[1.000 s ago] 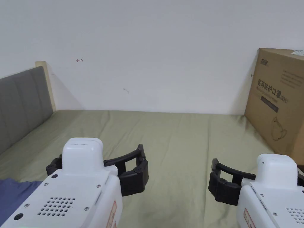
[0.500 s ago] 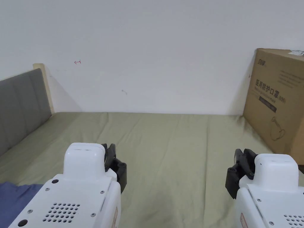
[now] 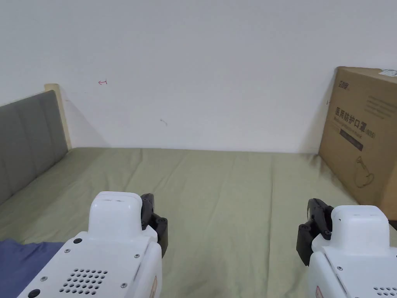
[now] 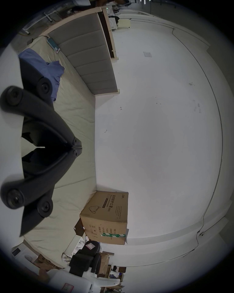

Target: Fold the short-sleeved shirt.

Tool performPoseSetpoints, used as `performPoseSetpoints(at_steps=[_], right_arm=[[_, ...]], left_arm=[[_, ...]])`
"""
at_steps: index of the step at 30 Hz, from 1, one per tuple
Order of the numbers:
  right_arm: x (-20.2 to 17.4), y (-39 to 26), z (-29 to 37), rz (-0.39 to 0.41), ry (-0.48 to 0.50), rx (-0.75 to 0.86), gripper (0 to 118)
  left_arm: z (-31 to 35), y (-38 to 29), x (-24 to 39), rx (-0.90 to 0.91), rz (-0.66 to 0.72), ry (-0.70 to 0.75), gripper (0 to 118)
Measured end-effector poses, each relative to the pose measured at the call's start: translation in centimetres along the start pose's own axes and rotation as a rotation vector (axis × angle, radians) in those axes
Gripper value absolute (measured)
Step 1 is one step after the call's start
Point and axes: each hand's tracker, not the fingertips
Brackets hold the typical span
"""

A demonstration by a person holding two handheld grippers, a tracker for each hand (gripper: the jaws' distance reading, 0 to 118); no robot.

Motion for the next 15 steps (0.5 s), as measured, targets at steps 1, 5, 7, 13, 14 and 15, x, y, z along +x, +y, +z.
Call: performPoseSetpoints(at_steps=[1,5,7,13,14,15], right_arm=[[-0.2,0.1,-0.1,0.005,0.004,0.000,0],[-1.4,0.6,-0.9,-0.003,0.066,-0.010,0],[-3.5,1.3,-0.9,0.003,0.113,-0.003,0],[-10.1,2.2,-1.9,-0.040,0.338,-0.020,0],[-10.8,2.0,-2.3,-0.051,0.376,-0.033,0],[-11.9,2.0,-2.5,-0.050,0.410,-0.043,0]], left_arm=[[0.1,0.2,-0.3,0.000,0.006,0.002,0],[0.7,0.5,-1.9,0.008,0.008,0.054,0],[1.6,0.7,-3.3,0.013,0.017,0.100,0],[5.0,1.0,-8.5,0.005,0.009,0.307,0],[5.7,0.9,-9.3,0.006,0.010,0.342,0],[6.4,0.8,-10.2,0.002,0.013,0.379,0]])
